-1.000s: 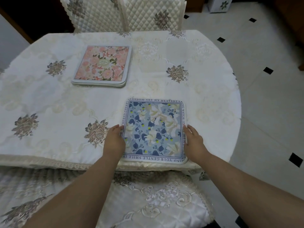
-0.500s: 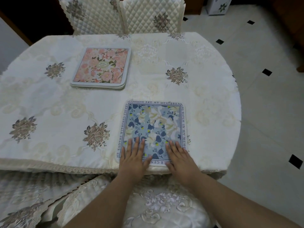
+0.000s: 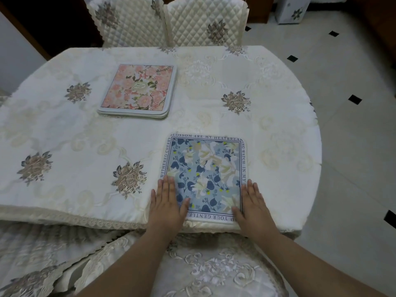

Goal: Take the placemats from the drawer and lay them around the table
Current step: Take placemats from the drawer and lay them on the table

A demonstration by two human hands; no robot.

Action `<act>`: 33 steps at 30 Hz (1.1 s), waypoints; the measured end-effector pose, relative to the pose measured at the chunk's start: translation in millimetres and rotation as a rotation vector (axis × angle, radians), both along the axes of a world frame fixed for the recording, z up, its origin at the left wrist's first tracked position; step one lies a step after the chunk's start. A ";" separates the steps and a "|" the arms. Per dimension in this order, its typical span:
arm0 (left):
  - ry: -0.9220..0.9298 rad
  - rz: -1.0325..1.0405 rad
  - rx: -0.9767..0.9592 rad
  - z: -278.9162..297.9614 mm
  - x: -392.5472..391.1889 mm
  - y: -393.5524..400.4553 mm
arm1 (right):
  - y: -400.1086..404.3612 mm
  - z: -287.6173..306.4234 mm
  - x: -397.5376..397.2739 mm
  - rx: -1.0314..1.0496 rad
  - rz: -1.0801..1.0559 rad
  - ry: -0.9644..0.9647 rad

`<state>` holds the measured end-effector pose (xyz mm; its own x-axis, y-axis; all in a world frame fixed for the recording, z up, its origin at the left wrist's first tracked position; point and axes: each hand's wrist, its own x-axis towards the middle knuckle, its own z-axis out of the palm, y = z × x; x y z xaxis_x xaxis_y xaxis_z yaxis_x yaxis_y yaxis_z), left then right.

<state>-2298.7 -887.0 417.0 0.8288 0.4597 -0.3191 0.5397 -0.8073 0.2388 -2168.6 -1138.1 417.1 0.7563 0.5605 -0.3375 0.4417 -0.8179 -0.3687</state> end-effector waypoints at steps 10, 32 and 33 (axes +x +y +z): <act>0.082 -0.184 -0.048 18.0 114.1 9.6 | 93.4 20.3 81.0 0.054 0.134 0.041; -0.121 0.098 0.086 -0.3 117.9 91.2 | 100.5 -21.1 120.2 -0.020 -0.147 -0.238; -0.140 0.113 0.103 4.8 126.3 98.9 | 100.8 -20.9 119.8 -0.018 -0.149 -0.234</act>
